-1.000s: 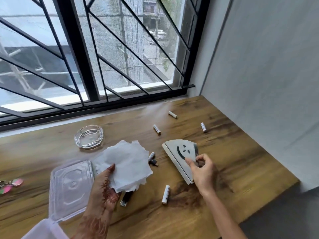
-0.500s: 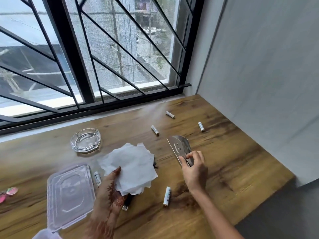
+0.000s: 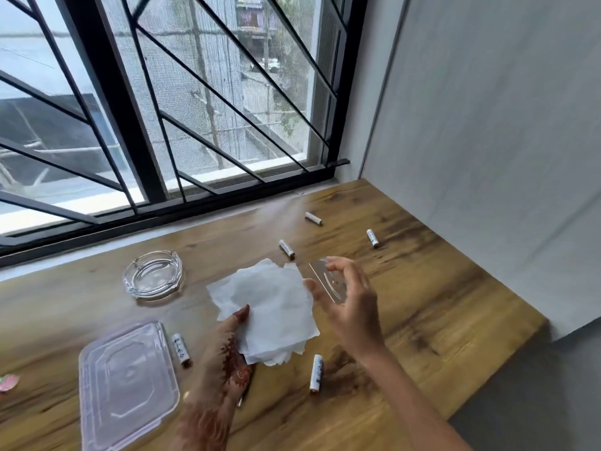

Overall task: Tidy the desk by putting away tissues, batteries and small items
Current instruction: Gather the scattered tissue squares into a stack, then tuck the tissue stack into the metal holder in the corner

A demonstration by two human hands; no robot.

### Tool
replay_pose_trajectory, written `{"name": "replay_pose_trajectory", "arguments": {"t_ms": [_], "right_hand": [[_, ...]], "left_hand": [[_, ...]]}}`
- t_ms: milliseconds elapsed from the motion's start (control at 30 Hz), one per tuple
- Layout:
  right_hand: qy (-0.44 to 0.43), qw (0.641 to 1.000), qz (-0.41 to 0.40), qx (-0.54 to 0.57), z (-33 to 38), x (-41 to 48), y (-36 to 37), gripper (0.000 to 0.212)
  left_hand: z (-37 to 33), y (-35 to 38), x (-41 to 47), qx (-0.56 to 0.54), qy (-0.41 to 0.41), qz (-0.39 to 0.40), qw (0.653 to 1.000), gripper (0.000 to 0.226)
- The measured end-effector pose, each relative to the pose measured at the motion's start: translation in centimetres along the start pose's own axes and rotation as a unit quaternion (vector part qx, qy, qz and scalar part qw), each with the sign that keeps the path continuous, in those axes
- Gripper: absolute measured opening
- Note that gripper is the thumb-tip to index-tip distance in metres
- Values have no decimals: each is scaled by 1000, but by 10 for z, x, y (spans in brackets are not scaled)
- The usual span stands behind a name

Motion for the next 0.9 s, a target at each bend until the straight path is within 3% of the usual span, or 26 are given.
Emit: {"name": "replay_pose_trajectory", "arguments": {"t_ms": [67, 167, 267, 367, 433, 567, 667, 767, 900], "right_hand": [[126, 987, 65, 77, -4, 0, 12, 71], [261, 945, 98, 169, -9, 0, 17, 73], [347, 868, 105, 338, -13, -1, 18, 67], [387, 776, 147, 476, -14, 3, 13, 44], [401, 752, 160, 498, -17, 6, 7, 40], [386, 797, 122, 448, -31, 20, -8, 41], [328, 838, 83, 428, -35, 33, -24, 27], [245, 895, 50, 371, -31, 48, -41, 21], [134, 956, 18, 259, -25, 62, -59, 17]], "left_hand": [[-2, 6, 1, 14, 27, 24, 999, 24], [-4, 17, -1, 41, 34, 42, 998, 23], [-9, 26, 1, 77, 23, 53, 995, 29], [-11, 33, 9, 72, 24, 51, 996, 40], [-12, 35, 14, 75, 17, 51, 996, 42], [-14, 48, 27, 118, 38, 62, 990, 33], [-17, 62, 34, 182, 63, 64, 979, 27], [-21, 74, 42, 250, 95, 85, 960, 63], [-33, 96, 54, 344, 139, 101, 923, 78]]}}
Point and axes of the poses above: each hand's wrist, its own x-axis towards the middle knuckle, its own y-axis out of the palm, z = x × y, the point moved 4 cm from there along x, towards the middle knuckle, and after that the axes turned 13 degrees about x, right-handed, at the moved point
